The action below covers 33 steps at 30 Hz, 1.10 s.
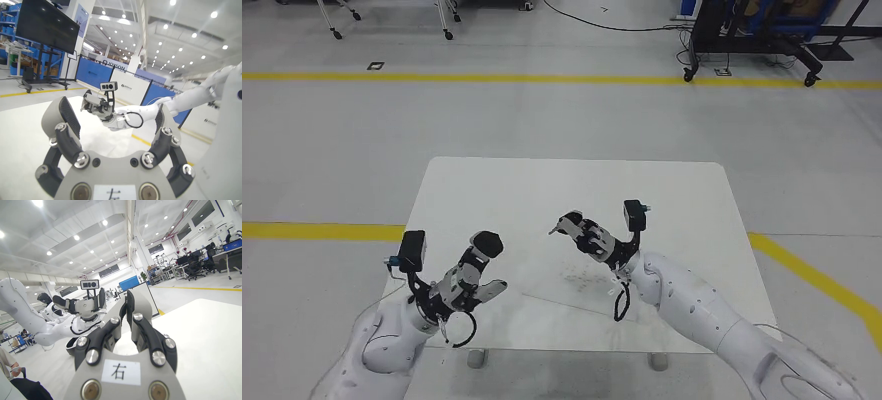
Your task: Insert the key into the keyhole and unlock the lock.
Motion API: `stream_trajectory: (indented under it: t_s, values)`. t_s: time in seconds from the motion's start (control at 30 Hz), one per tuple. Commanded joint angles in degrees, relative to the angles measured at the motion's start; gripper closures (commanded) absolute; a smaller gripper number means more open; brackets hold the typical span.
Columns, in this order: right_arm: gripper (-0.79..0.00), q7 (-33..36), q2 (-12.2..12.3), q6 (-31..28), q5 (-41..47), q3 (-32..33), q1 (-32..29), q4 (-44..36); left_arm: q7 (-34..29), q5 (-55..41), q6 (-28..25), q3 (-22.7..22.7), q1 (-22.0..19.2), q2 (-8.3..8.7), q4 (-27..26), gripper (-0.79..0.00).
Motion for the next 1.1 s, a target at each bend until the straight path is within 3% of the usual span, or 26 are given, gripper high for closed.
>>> stream_trajectory:
  t_s: [0.0,0.5,0.63,0.73,0.93,1.07]
  values:
    - [0.0,0.0,0.0,0.0,0.0,0.0,0.0,0.0,4.7,12.4,0.0,-0.2,0.0,-0.01,0.0,-0.785]
    - [0.0,0.0,0.0,0.0,0.0,0.0,0.0,0.0,4.7,12.4,0.0,-0.2,0.0,-0.01,0.0,-0.785]
    - [0.0,0.9,-0.1,0.7,1.8,0.8,-1.1,-1.5,1.9,12.6,5.1,-0.1,0.0,0.05,0.5,-0.785]
    - [0.0,3.3,-0.5,0.0,5.1,1.4,-1.5,-1.9,-8.0,-1.6,7.4,4.6,-2.2,0.43,5.0,-0.785]
    - [0.0,10.0,-1.8,0.0,15.8,-0.2,-1.4,-2.3,-35.7,-42.1,15.4,10.5,-10.1,1.7,10.6,-0.785]
    - [0.0,15.9,-2.5,0.0,23.5,-1.1,-0.4,-0.8,-44.0,-50.1,16.6,10.5,-13.5,1.98,14.0,-0.785]
